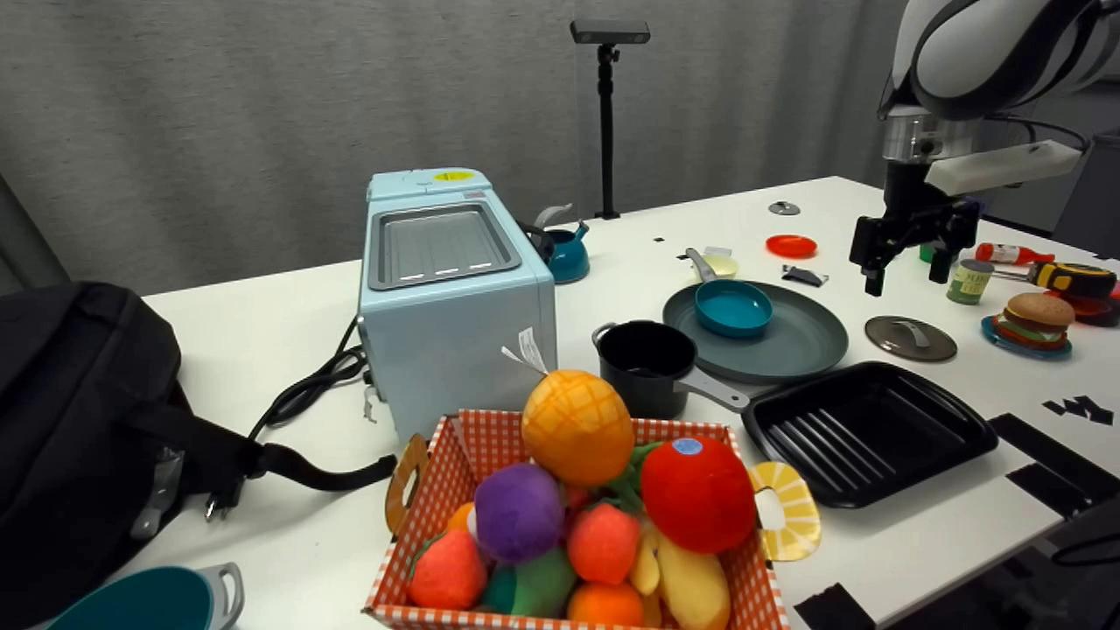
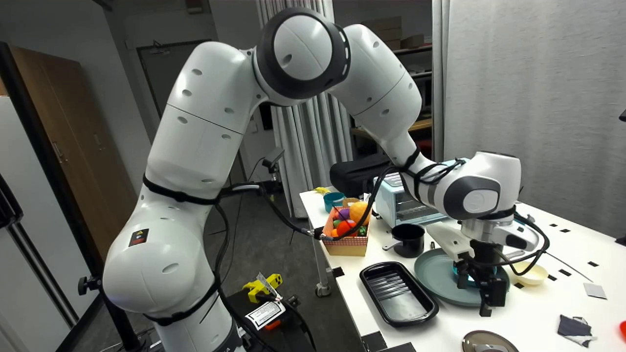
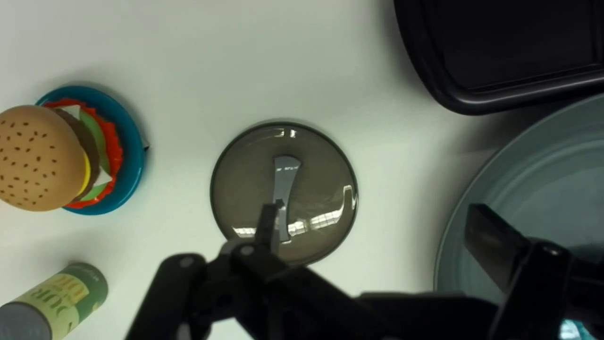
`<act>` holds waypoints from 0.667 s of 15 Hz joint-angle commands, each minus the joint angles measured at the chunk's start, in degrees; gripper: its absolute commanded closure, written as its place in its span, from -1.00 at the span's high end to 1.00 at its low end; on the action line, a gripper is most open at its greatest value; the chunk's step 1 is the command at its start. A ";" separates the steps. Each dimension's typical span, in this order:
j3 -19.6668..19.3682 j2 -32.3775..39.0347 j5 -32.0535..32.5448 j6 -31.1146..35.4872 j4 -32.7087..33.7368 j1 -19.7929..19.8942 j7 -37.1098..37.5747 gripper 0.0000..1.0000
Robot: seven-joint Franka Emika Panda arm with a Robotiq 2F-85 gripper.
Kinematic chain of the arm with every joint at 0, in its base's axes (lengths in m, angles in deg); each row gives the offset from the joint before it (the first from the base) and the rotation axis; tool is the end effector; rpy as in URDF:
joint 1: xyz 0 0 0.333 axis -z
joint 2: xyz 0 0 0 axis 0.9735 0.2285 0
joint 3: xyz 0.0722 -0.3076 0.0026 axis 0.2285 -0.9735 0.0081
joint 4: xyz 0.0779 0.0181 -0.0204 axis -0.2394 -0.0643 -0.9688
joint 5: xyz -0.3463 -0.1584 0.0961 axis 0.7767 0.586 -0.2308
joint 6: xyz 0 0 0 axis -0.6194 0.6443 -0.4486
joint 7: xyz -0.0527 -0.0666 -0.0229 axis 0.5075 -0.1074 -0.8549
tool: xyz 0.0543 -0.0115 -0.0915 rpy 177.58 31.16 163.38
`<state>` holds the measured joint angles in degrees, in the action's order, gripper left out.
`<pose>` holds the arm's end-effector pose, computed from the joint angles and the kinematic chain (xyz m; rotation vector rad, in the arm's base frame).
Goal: Place the lid on top of the blue pot
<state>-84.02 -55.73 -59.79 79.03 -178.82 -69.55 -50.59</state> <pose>0.5779 -0.1602 0.1623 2.9778 -0.7932 -0.2267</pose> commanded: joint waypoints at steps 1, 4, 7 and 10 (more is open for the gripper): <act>0.31 3.38 -2.62 2.08 2.41 1.70 -0.77 1.00; 0.21 5.28 -3.07 3.25 2.76 2.06 -0.53 1.00; 0.21 7.00 -3.22 4.65 3.08 2.14 -0.29 1.00; 0.00 8.92 -3.44 6.82 3.62 2.19 0.04 1.00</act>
<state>-84.02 -49.45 -61.46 83.76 -177.27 -67.86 -50.59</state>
